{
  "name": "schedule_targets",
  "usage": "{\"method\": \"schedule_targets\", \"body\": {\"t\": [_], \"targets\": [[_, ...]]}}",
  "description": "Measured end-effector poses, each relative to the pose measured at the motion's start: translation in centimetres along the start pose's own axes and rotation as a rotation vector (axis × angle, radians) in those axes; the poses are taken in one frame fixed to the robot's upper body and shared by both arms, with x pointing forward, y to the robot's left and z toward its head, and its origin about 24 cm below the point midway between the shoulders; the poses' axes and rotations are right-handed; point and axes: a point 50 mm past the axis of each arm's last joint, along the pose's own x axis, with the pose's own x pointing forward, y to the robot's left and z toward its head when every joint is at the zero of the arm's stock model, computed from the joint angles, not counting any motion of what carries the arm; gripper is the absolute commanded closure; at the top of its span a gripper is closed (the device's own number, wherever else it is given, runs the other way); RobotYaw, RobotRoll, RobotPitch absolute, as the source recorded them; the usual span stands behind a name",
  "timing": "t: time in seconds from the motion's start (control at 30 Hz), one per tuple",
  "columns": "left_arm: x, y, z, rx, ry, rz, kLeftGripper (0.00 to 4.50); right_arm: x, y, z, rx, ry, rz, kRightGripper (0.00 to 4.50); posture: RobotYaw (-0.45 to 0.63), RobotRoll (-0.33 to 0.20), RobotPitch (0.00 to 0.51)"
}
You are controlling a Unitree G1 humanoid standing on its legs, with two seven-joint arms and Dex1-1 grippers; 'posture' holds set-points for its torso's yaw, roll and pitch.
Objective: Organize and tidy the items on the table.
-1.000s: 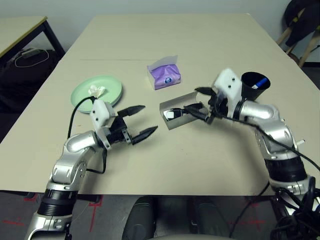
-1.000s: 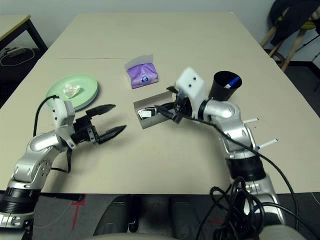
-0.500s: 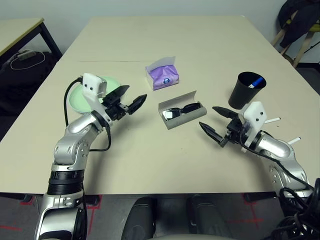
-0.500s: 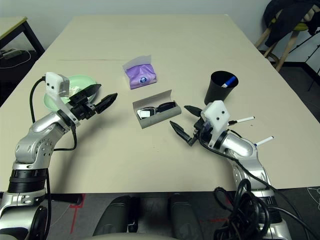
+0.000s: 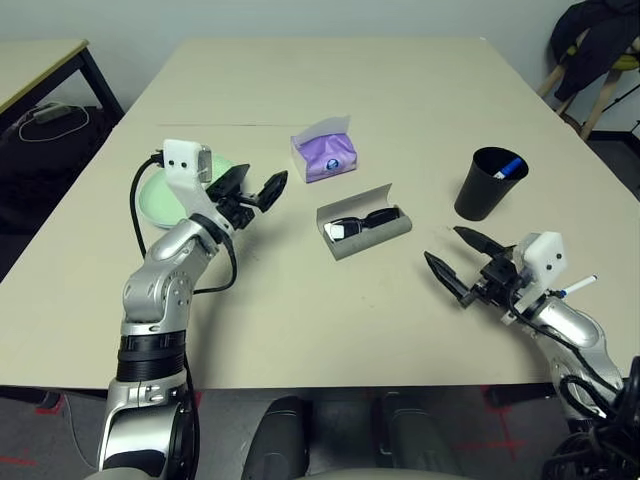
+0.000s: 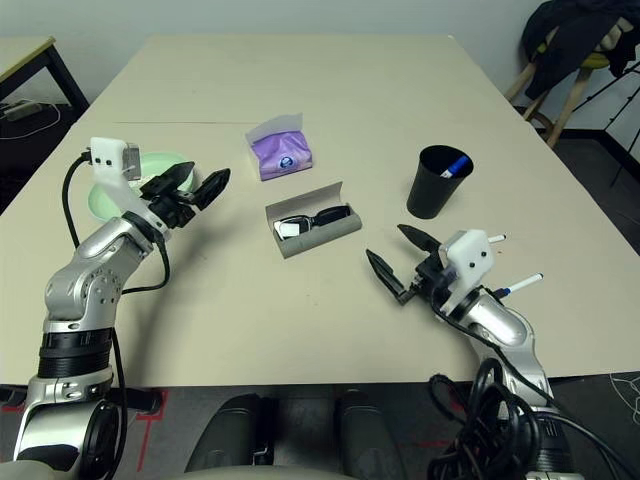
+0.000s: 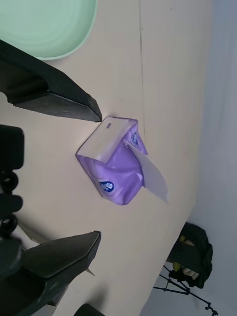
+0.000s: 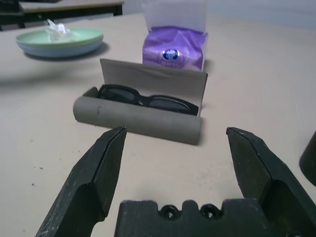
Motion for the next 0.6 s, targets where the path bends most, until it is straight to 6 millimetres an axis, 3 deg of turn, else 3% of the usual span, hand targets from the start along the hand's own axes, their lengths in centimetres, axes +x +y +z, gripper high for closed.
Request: {"method": "schedule_targets", "body": {"t": [0.33,0.6], "targets": [[0.4,-0.7,-1.4,0.097,0.111,-0.064,4.46,-0.2,0.4,-0.3,0.111,0.008,0.029,0.0,0.04,0.0,0.045],[0.6,-0.6,-2.1,0.155,0.137,-0.088,4.46,-0.8,0.9,0.1,0.133,0.099,0.021,0.0,0.03,0.0,0.057]]}}
